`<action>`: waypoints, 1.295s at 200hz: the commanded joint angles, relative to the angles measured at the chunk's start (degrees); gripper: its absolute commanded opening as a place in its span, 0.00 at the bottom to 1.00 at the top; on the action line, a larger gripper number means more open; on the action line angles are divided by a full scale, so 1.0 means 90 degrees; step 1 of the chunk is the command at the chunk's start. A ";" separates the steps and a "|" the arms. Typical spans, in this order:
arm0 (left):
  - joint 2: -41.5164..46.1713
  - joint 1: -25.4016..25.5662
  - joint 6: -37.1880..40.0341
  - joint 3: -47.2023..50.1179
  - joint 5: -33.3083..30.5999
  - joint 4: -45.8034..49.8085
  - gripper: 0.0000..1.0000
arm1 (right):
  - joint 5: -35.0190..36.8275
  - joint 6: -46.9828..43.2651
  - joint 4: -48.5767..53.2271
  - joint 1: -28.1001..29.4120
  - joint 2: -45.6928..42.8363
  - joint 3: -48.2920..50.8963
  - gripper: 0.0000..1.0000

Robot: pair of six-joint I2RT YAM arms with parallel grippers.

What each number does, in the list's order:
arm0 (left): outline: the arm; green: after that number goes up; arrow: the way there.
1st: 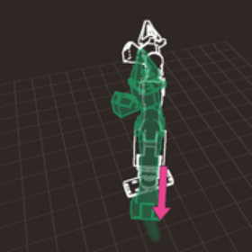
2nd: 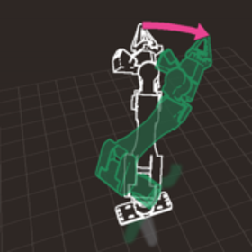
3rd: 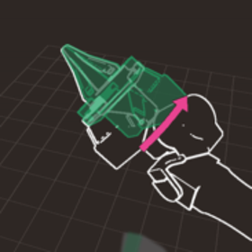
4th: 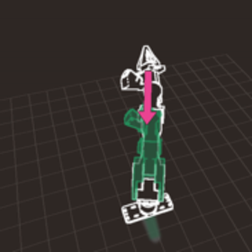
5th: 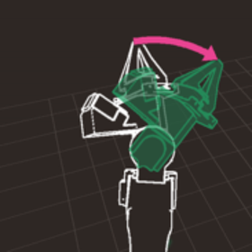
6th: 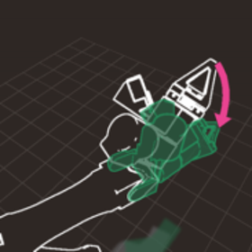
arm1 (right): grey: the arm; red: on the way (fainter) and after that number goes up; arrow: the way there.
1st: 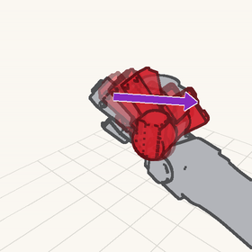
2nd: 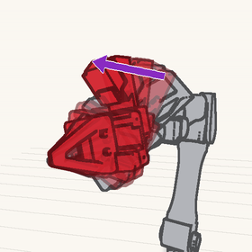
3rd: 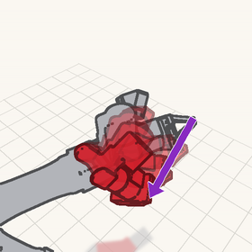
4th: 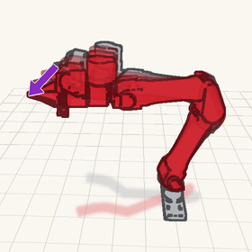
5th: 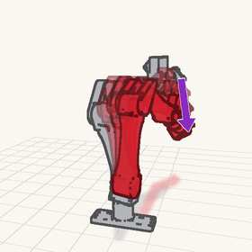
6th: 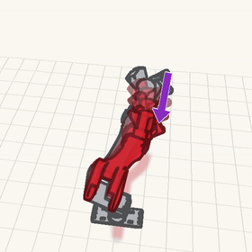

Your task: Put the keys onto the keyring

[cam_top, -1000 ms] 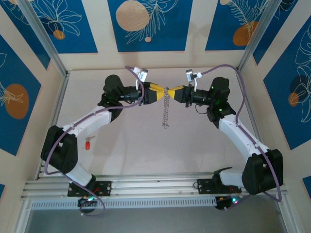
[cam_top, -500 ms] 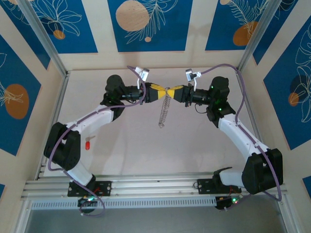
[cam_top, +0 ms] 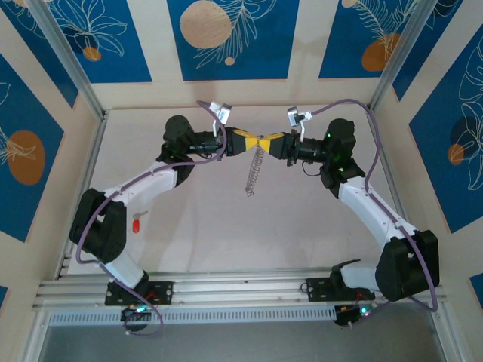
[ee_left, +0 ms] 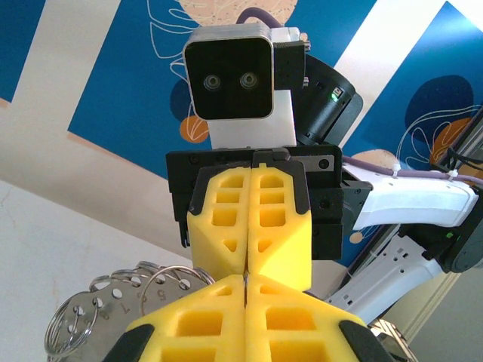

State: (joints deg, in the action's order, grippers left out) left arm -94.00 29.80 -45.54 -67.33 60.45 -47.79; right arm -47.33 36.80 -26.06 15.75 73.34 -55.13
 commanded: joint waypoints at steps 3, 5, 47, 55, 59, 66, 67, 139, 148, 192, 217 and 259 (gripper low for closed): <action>0.0080 0.0038 0.0137 0.0008 0.0173 -0.0300 0.00 | 0.0173 -0.0073 0.0004 0.0002 0.0005 -0.0161 0.00; 0.0084 0.0036 0.0143 0.0015 0.0172 -0.0294 0.00 | 0.0179 -0.0079 0.0008 -0.0001 0.0005 -0.0158 0.00; 0.0242 0.0071 0.0281 0.0241 0.0094 -0.0308 0.01 | 0.0304 -0.0017 0.0015 -0.0014 0.0044 -0.0178 0.00; 0.0276 0.0079 0.0360 0.0289 0.0074 -0.0245 0.00 | 0.0321 0.0002 0.0011 -0.0014 0.0062 -0.0182 0.00; 0.0295 0.0086 0.0402 0.0298 0.0068 -0.0200 0.00 | 0.0320 0.0011 0.0000 -0.0012 0.0075 -0.0183 0.00; 0.0319 0.0105 0.0472 0.0322 0.0058 -0.0115 0.00 | 0.0317 0.0020 -0.0019 -0.0009 0.0100 -0.0183 0.00; 0.0318 0.0111 0.0481 0.0322 0.0055 -0.0103 0.00 | 0.0313 0.0021 -0.0021 -0.0010 0.0097 -0.0183 0.00; 0.0581 0.0139 0.1206 0.0308 -0.0380 0.0724 0.00 | 0.0481 0.0239 -0.0033 -0.0140 -0.0010 -0.0053 0.34; 0.0659 0.0143 0.1359 0.0312 -0.0520 0.0931 0.00 | 0.0531 0.0298 -0.0051 -0.0226 -0.0131 0.0049 0.42; 0.0854 0.0133 0.1721 0.0400 -0.1088 0.1179 0.00 | 0.0707 0.0473 0.0303 -0.0653 -0.0941 0.0517 0.51; 0.0897 0.0134 0.1707 0.0496 -0.1435 0.1114 0.00 | 0.0971 0.0302 0.0891 -0.0704 -0.1398 0.0682 0.52; 0.1201 0.0109 0.2130 0.0477 -0.2590 0.1930 0.00 | 0.1331 -0.0060 0.1835 -0.0459 -0.1886 0.1170 0.52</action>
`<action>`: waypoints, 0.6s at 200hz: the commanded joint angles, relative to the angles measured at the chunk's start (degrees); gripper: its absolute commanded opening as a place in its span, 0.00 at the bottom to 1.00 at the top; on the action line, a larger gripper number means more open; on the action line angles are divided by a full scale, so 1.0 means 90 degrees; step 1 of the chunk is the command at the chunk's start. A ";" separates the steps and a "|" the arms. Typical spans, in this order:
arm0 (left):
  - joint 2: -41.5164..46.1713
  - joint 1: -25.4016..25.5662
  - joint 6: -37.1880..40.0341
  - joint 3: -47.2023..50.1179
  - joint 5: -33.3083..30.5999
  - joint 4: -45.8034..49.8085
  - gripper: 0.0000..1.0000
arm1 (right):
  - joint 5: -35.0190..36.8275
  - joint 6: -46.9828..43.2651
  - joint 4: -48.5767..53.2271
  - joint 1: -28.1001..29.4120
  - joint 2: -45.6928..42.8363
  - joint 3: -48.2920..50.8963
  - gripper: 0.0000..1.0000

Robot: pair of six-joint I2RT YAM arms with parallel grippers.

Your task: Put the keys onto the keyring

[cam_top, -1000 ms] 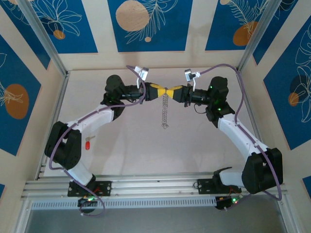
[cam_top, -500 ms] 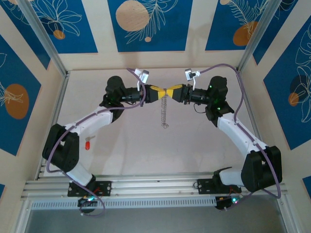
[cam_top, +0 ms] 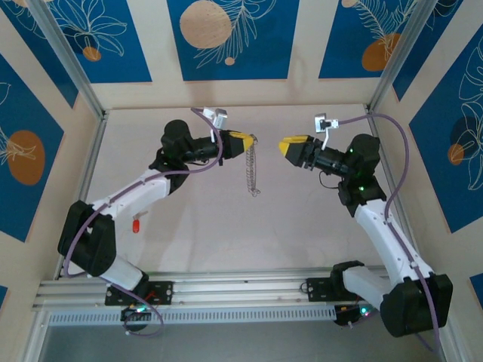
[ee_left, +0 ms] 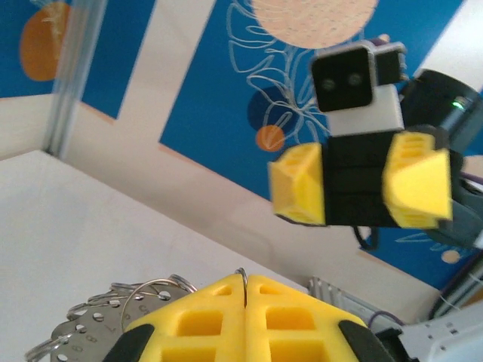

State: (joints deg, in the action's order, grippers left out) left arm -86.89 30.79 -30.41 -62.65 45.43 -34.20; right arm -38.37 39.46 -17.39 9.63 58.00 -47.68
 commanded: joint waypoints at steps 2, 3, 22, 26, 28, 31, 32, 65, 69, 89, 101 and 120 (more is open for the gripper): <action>0.0427 -0.0007 0.0476 -0.0056 -0.0972 0.0474 0.00 | 0.0357 -0.0404 0.0922 0.0259 -0.0191 0.0350 0.52; 0.0437 -0.0010 0.0492 -0.0058 -0.1008 0.0496 0.00 | 0.0367 -0.0422 0.0963 0.0288 -0.0197 0.0363 0.52; 0.0540 -0.0118 0.0658 -0.0175 -0.1386 0.0868 0.00 | 0.0694 -0.0848 0.1441 0.0889 -0.0187 0.0504 0.52; 0.0551 -0.0150 0.0664 -0.0212 -0.1418 0.0918 0.00 | 0.0783 -0.0945 0.1515 0.1058 -0.0171 0.0534 0.52; 0.0555 -0.0164 0.0672 -0.0227 -0.1421 0.0943 0.00 | 0.0845 -0.0983 0.1559 0.1156 -0.0161 0.0545 0.52; 0.0558 -0.0197 0.0676 -0.0256 -0.1424 0.0984 0.00 | 0.0901 -0.1020 0.1580 0.1235 -0.0144 0.0562 0.52; 0.0561 -0.0207 0.0675 -0.0265 -0.1429 0.1000 0.00 | 0.0972 -0.1056 0.1622 0.1337 -0.0133 0.0579 0.52; 0.0612 -0.0415 0.0939 -0.0643 -0.1624 0.1588 0.00 | 0.1655 -0.1176 0.1227 0.2532 0.0475 0.0840 0.51; 0.0617 -0.0436 0.0969 -0.0685 -0.1648 0.1639 0.00 | 0.1722 -0.1195 0.1143 0.2648 0.0590 0.0837 0.51; 0.0590 -0.0600 0.1110 -0.0948 -0.1788 0.1923 0.00 | 0.2095 -0.1419 0.0933 0.3229 0.1278 0.0664 0.50; 0.0564 -0.0739 0.1171 -0.1105 -0.1879 0.2085 0.00 | 0.2289 -0.1565 0.0823 0.3534 0.1734 0.0497 0.50; 0.0481 -0.0978 0.1163 -0.1324 -0.1892 0.2182 0.00 | 0.2514 -0.1721 0.0602 0.3927 0.2489 0.0179 0.48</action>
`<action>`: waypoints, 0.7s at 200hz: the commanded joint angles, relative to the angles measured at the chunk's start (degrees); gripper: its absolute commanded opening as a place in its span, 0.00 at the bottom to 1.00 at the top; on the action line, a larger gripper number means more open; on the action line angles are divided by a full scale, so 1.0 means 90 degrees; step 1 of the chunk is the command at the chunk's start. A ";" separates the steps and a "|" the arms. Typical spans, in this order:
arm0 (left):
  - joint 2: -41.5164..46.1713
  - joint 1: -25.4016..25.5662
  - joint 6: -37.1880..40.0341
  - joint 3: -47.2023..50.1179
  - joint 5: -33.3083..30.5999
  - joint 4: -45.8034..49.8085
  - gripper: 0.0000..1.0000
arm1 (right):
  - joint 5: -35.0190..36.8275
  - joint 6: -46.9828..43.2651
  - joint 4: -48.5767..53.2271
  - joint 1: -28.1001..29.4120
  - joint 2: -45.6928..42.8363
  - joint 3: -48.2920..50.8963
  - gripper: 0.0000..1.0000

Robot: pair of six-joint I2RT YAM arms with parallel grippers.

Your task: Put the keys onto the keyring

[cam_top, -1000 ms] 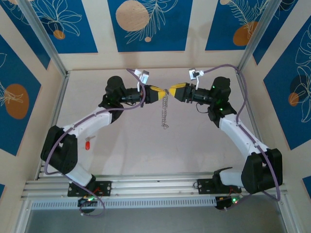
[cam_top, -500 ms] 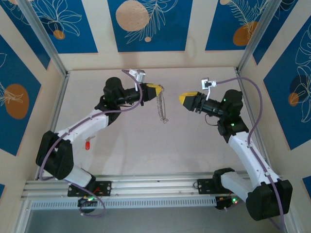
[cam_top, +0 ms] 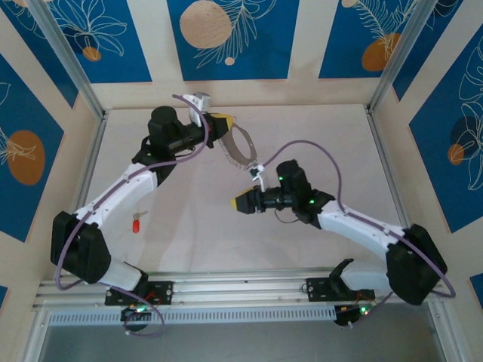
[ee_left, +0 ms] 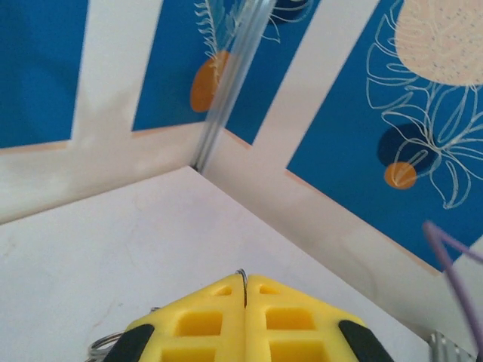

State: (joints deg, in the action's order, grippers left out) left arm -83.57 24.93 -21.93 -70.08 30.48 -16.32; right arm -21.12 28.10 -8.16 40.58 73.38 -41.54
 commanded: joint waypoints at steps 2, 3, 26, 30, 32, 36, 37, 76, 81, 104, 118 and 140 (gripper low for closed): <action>0.0103 -0.0357 0.0215 -0.0517 -0.0232 0.0212 0.00 | 0.0628 -0.0476 -0.0441 0.0525 0.0869 -0.0548 0.48; 0.0104 -0.0372 0.0213 -0.0530 -0.0227 0.0217 0.00 | 0.0638 -0.0485 -0.0451 0.0542 0.0908 -0.0564 0.48; -0.0015 -0.0655 0.0202 -0.0816 -0.0125 0.0420 0.00 | 0.0900 -0.0767 -0.0491 0.0934 0.1881 -0.1203 0.45; -0.0034 -0.0699 0.0212 -0.0872 -0.0099 0.0452 0.00 | 0.0939 -0.0828 -0.0486 0.0987 0.2047 -0.1332 0.45; -0.0044 -0.0729 0.0203 -0.0901 -0.0084 0.0469 0.00 | 0.0960 -0.0852 -0.0481 0.1013 0.2123 -0.1398 0.45; -0.0069 -0.0773 0.0200 -0.0949 -0.0052 0.0500 0.00 | 0.0991 -0.0906 -0.0471 0.1062 0.2294 -0.1532 0.45; -0.0069 -0.0785 0.0201 -0.0961 -0.0040 0.0507 0.00 | 0.0995 -0.0920 -0.0465 0.1070 0.2329 -0.1559 0.44; -0.0188 -0.1161 0.0106 -0.1307 0.0220 0.0688 0.00 | 0.1078 -0.1320 -0.0429 0.1401 0.3908 -0.2919 0.42; -0.0196 -0.1202 0.0103 -0.1354 0.0255 0.0722 0.00 | 0.1073 -0.1370 -0.0423 0.1432 0.4090 -0.3102 0.42; -0.0207 -0.1355 0.0170 -0.1607 0.0361 0.0990 0.00 | 0.1068 -0.1521 -0.0292 0.1591 0.4896 -0.4008 0.41; -0.0179 -0.1443 0.0181 -0.1720 0.0424 0.1093 0.00 | 0.1081 -0.1655 -0.0106 0.1689 0.5317 -0.4548 0.40; -0.0119 -0.1561 0.0186 -0.1819 0.0494 0.1201 0.00 | 0.1052 -0.1870 0.0149 0.1811 0.5837 -0.5251 0.40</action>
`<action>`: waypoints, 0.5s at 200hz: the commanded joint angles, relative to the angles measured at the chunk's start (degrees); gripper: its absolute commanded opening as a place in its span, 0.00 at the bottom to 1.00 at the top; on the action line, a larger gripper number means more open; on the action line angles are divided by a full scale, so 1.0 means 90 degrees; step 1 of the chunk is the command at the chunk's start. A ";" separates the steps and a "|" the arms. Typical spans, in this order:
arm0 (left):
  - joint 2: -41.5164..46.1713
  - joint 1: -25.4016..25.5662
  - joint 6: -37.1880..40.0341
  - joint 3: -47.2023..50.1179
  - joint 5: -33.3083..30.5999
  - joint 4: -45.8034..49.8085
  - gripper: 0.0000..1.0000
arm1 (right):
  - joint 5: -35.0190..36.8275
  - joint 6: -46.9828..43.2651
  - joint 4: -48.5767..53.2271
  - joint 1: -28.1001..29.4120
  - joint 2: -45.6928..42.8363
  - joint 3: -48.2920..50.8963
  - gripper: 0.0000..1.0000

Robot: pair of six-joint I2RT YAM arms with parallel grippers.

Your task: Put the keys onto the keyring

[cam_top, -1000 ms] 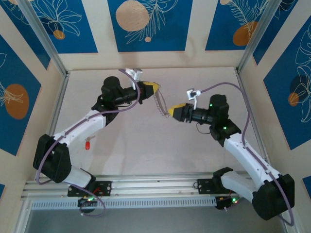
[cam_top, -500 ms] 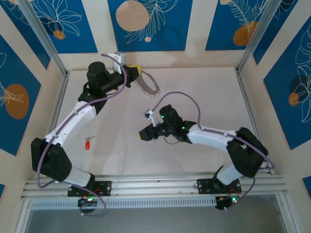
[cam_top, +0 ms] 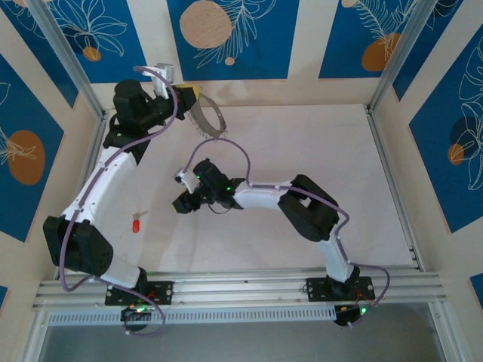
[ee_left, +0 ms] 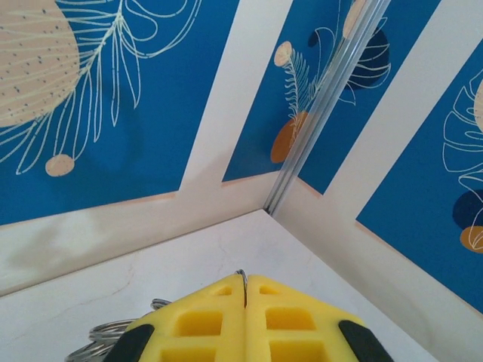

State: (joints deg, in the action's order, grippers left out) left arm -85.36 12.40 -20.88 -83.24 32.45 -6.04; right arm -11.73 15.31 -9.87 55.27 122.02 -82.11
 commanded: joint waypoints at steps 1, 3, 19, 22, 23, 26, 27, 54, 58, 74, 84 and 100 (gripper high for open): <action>0.0085 -0.0173 0.0067 -0.0364 0.0279 0.0063 0.00 | 0.0002 -0.0473 0.0372 0.0193 0.0475 -0.0817 0.41; 0.0089 -0.0176 0.0073 -0.0373 0.0288 0.0077 0.00 | -0.0001 -0.0498 0.0412 0.0204 0.0529 -0.0884 0.40; 0.0128 -0.0246 0.0094 -0.0435 0.0352 0.0175 0.00 | -0.0051 -0.0683 0.0696 0.0299 0.0927 -0.1476 0.41; 0.0136 -0.0267 0.0096 -0.0443 0.0359 0.0194 0.00 | -0.0065 -0.0730 0.0742 0.0317 0.1003 -0.1579 0.41; 0.0138 -0.0276 0.0095 -0.0445 0.0364 0.0199 0.00 | -0.0074 -0.0747 0.0768 0.0321 0.1033 -0.1619 0.41; 0.0150 -0.0289 0.0094 -0.0448 0.0381 0.0218 0.00 | -0.0079 -0.0776 0.0825 0.0338 0.1109 -0.1750 0.41; 0.0154 -0.0287 0.0094 -0.0453 0.0380 0.0225 0.00 | -0.0077 -0.0794 0.0848 0.0346 0.1139 -0.1792 0.41; 0.0203 -0.0401 0.0133 -0.0525 0.0503 0.0387 0.00 | 0.0093 -0.1191 0.1420 0.0535 0.1888 -0.2892 0.44; 0.0214 -0.0422 0.0133 -0.0535 0.0522 0.0414 0.00 | 0.0119 -0.1220 0.1484 0.0554 0.1979 -0.3027 0.44; 0.0254 -0.0503 0.0133 -0.0565 0.0590 0.0483 0.00 | 0.0155 -0.1304 0.1811 0.0616 0.2480 -0.3765 0.46; 0.0281 -0.0572 0.0136 -0.0565 0.0618 0.0505 0.00 | 0.0169 -0.1372 0.2015 0.0658 0.2757 -0.4203 0.47; 0.0331 -0.0674 0.0104 -0.0565 0.0686 0.0510 0.00 | 0.0225 -0.1511 0.2383 0.0747 0.3189 -0.4945 0.49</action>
State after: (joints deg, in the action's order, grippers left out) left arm -85.17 8.23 -20.56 -85.69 36.05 -0.97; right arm -10.70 5.50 3.99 60.75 145.25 -118.13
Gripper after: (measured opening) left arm 0.047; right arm 0.480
